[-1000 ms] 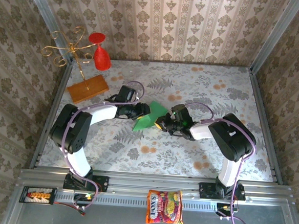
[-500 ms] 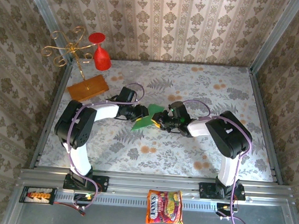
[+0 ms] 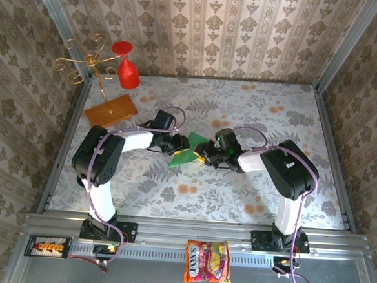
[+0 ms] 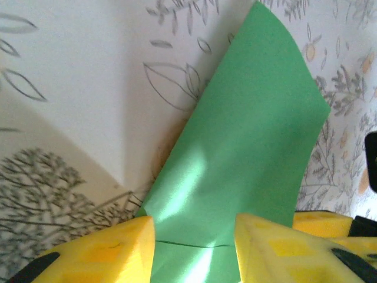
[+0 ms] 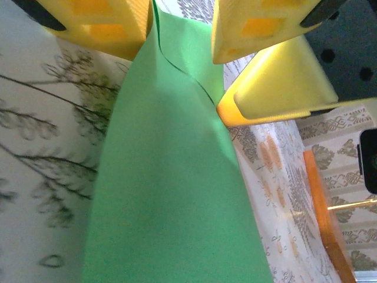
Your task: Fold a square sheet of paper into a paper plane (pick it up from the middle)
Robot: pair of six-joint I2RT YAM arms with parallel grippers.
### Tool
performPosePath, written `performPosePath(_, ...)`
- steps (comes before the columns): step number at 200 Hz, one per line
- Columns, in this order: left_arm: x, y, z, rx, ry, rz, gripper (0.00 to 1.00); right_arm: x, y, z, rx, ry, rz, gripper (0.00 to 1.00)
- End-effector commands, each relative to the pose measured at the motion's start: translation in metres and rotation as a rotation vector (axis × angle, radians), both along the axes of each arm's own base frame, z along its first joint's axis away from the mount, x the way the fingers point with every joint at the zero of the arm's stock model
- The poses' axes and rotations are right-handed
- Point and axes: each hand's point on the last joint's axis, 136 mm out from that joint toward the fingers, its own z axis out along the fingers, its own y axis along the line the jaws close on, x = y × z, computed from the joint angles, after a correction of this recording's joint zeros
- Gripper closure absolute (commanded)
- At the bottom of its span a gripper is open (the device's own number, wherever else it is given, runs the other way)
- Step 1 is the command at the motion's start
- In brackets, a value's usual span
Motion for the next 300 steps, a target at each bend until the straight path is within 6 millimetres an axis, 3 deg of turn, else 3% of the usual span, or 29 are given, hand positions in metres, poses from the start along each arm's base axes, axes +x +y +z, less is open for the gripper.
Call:
performPosePath(1,-0.022,-0.009,-0.008,0.026,0.062,-0.053,0.60,-0.011,-0.018,0.001,-0.032,0.012,-0.038,0.71)
performPosePath(71,-0.033,-0.019,-0.004,0.019,0.076,-0.036,0.60,-0.052,-0.046,-0.007,-0.053,0.072,-0.075,0.67)
performPosePath(182,-0.032,-0.012,-0.010,0.012,0.114,0.012,0.60,-0.038,-0.028,-0.004,0.034,0.055,-0.081,0.75)
performPosePath(300,-0.025,-0.010,-0.004,-0.002,0.102,0.024,0.60,-0.041,-0.014,-0.003,0.072,0.039,-0.050,0.81)
